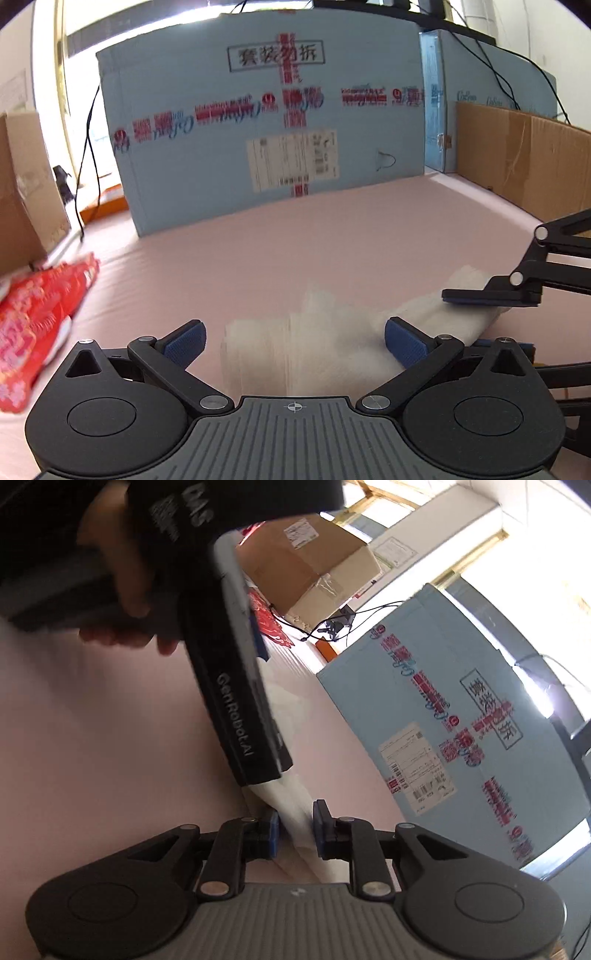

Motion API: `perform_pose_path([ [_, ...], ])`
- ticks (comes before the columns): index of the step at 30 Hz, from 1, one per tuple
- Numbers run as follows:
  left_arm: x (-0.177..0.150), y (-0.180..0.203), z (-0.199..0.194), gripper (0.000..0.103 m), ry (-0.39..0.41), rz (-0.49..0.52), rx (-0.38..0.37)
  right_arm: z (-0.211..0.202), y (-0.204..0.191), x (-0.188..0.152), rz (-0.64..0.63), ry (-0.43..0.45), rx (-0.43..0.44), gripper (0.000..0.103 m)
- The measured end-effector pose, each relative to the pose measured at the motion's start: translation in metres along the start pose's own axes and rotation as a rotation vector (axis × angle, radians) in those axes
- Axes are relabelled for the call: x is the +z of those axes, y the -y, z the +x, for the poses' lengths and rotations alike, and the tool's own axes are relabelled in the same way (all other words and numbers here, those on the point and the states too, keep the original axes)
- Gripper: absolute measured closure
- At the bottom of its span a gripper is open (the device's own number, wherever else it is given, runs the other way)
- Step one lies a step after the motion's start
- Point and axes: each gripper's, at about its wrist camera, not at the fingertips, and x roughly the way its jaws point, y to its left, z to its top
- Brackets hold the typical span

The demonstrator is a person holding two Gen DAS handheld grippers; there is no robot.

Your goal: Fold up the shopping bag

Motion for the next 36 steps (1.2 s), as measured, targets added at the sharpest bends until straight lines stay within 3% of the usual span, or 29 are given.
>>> perform_pose_path([
  [1,-0.001,-0.001,0.002,0.000,-0.002,0.014,0.005,-0.006,0.011,-0.002,0.077,0.003,0.054,0.051],
  [2,-0.002,-0.002,0.003,0.000,-0.009,0.009,-0.004,-0.011,0.021,-0.005,0.143,0.009,0.103,0.042],
  [3,-0.002,-0.006,0.004,0.000,-0.016,-0.012,-0.023,-0.017,0.031,-0.009,0.223,0.023,0.158,0.036],
  [5,-0.003,-0.013,0.006,0.000,-0.030,-0.050,-0.054,-0.026,0.051,-0.020,0.392,0.064,0.248,0.037],
  [9,-0.003,-0.014,0.006,0.000,-0.032,-0.054,-0.065,-0.026,0.081,-0.031,0.644,0.139,0.316,0.044],
  [12,-0.003,-0.015,0.008,0.000,-0.038,-0.066,-0.075,-0.006,0.095,-0.035,0.800,0.115,0.342,0.064],
  [14,-0.003,-0.017,0.009,0.000,-0.045,-0.082,-0.094,0.006,0.094,-0.038,0.799,0.042,0.286,0.082],
  [18,-0.004,-0.021,0.011,0.001,-0.063,-0.128,-0.129,0.016,0.095,-0.040,0.822,0.006,0.260,0.084],
  [22,-0.004,-0.020,0.001,0.020,-0.072,-0.186,-0.236,0.013,0.093,-0.042,0.816,0.015,0.227,0.084],
  [23,-0.005,-0.023,-0.002,0.023,-0.078,-0.227,-0.302,0.014,0.095,-0.043,0.826,0.014,0.222,0.084],
  [26,-0.007,-0.029,-0.005,0.022,-0.075,-0.271,-0.352,0.016,0.101,-0.049,0.865,0.013,0.220,0.084],
  [29,-0.001,-0.025,-0.019,0.018,0.018,-0.207,-0.201,0.015,0.096,-0.045,0.832,0.003,0.191,0.084],
  [31,0.005,-0.014,-0.041,0.014,0.120,-0.089,-0.149,0.014,0.092,-0.040,0.806,-0.004,0.167,0.084],
  [34,0.006,0.011,-0.069,0.012,0.220,0.182,-0.158,0.013,0.094,-0.042,0.833,-0.006,0.171,0.084],
  [36,-0.004,0.036,-0.081,0.011,0.218,0.453,-0.211,0.013,0.096,-0.043,0.851,-0.006,0.178,0.084],
])
